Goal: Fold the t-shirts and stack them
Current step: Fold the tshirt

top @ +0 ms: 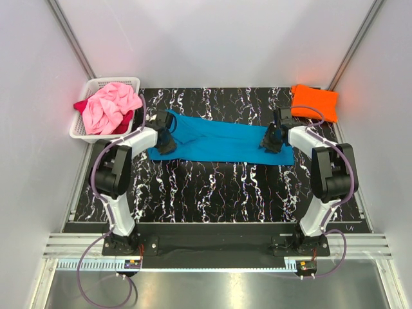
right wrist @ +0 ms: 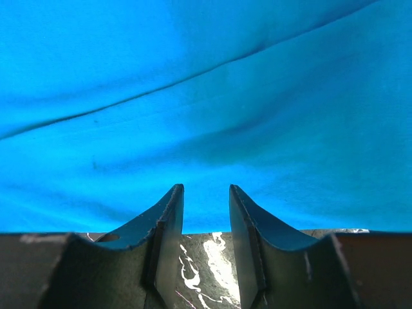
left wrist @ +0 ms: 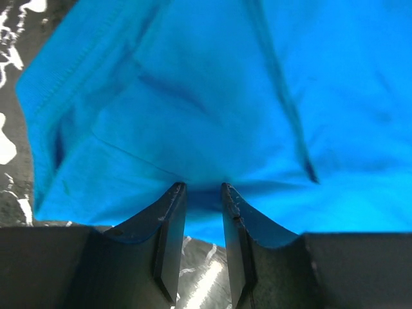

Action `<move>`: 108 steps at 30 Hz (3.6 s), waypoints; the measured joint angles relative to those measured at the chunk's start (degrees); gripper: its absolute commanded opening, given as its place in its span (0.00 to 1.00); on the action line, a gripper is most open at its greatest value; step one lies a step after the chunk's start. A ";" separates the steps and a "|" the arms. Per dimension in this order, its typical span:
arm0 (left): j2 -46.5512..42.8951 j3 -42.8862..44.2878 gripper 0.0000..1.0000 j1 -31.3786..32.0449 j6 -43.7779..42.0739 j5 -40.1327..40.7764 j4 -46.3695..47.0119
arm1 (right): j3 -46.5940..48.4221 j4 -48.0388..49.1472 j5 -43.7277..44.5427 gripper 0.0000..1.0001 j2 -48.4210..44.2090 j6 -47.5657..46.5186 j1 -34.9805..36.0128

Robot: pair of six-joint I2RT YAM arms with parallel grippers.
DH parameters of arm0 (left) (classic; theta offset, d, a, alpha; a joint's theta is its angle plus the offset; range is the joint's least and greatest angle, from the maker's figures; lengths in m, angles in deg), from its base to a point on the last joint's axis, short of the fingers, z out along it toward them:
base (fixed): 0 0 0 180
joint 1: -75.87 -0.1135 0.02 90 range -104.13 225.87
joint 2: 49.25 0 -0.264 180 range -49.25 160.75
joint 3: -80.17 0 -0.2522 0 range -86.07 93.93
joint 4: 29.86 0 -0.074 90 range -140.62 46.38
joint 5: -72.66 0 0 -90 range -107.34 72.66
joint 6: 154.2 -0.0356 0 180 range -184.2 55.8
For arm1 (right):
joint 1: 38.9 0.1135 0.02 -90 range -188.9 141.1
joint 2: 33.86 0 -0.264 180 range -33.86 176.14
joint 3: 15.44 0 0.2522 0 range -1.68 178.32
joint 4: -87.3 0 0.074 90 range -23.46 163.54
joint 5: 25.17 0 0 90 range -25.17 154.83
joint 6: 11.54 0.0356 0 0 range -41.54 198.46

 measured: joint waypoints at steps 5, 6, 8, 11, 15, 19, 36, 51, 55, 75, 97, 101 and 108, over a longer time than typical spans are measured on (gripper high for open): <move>3.41 3.52 0.33 -0.26 -0.04 2.86 -2.58 | -0.59 0.07 0.11 0.40 0.59 0.00 -0.02; 3.74 4.02 0.33 -0.26 -0.04 3.28 -2.89 | -0.85 0.07 0.13 0.40 0.92 0.00 -0.02; 4.11 4.52 0.32 -0.33 -0.02 3.91 -3.39 | -1.62 0.04 0.15 0.39 1.57 0.07 -0.02; 4.31 4.48 0.32 -0.31 0.31 4.46 -4.26 | -2.84 0.11 0.15 0.38 1.84 0.74 -0.04; 3.02 2.27 0.32 -0.31 1.14 5.11 -3.50 | -3.15 0.09 0.61 0.38 1.73 1.88 -0.04; -0.76 -2.64 0.32 -0.26 2.45 5.29 -3.63 | -4.46 -0.26 0.83 0.35 0.70 3.52 -0.04; -22.73 -25.55 0.32 3.63 8.41 5.73 -8.28 | -21.05 -10.58 6.10 0.32 -16.55 7.56 0.22; -39.21 -18.01 0.33 4.57 7.06 2.45 -16.13 | -20.31 -14.80 8.07 0.32 -23.76 7.56 0.31; -31.89 -17.05 0.34 4.57 6.60 -0.20 -14.58 | -20.28 -15.26 8.09 0.32 -24.48 7.54 0.33; -22.16 -19.89 0.38 4.57 9.86 -9.90 -1.60 | -20.00 -15.96 8.11 0.33 -25.57 6.47 0.37; -16.57 -19.91 0.00 4.59 10.12 -7.87 -0.44 | -19.65 -16.00 8.17 0.33 -24.96 6.47 0.37; -16.48 -19.87 0.00 4.70 9.86 -7.74 -0.46 | -19.65 -16.00 8.17 0.33 -24.61 6.49 0.37; -19.89 -18.38 0.00 5.05 9.33 -7.02 -2.29 | -19.61 -16.00 8.17 0.33 -24.48 6.49 0.37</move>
